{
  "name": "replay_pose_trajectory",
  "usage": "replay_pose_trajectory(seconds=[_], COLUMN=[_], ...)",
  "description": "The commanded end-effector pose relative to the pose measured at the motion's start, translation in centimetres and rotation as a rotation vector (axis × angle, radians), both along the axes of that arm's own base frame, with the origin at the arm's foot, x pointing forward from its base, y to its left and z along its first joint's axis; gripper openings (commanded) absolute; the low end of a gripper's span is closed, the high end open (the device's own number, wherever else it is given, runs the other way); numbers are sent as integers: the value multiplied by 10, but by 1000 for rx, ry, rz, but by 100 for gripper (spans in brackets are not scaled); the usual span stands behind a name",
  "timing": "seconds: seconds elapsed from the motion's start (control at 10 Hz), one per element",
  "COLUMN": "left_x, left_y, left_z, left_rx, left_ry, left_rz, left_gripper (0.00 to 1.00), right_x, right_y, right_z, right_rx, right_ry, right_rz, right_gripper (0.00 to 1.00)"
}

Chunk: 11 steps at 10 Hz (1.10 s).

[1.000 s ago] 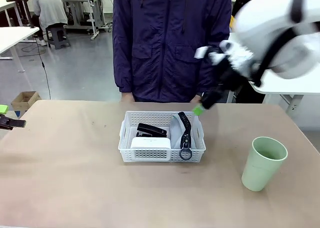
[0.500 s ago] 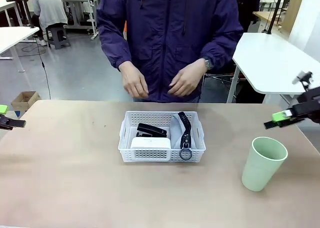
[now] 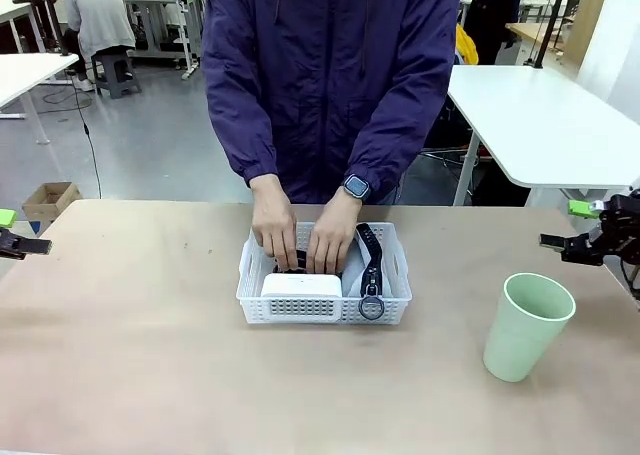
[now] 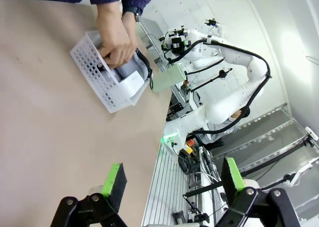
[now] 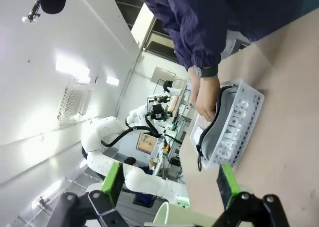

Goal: Efficiently arrange items inside the basket to fit them all.
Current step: Pick up the Stapler and place it inside the Organizing basket, then pick up the Reusable plastic cup and place it inside the Organizing basket.

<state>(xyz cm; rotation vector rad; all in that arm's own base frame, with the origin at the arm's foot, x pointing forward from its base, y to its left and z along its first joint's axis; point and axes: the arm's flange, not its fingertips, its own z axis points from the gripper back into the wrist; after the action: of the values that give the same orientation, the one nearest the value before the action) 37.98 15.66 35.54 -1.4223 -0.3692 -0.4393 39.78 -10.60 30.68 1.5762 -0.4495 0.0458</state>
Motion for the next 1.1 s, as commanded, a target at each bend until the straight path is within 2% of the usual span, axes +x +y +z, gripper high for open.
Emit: replay_pose_trajectory(seconds=[0.0, 1.0], left_x=[-2, -2], left_y=[-3, -3], left_z=[2, 2], left_rx=[6, 6], left_ry=[6, 6], left_rz=[0, 0], left_gripper=[100, 100], right_x=[-6, -6], right_y=[-1, -1], right_z=[14, 14], right_rx=[-66, -66], right_ry=[-22, -22], right_rz=[29, 29], right_gripper=[100, 100])
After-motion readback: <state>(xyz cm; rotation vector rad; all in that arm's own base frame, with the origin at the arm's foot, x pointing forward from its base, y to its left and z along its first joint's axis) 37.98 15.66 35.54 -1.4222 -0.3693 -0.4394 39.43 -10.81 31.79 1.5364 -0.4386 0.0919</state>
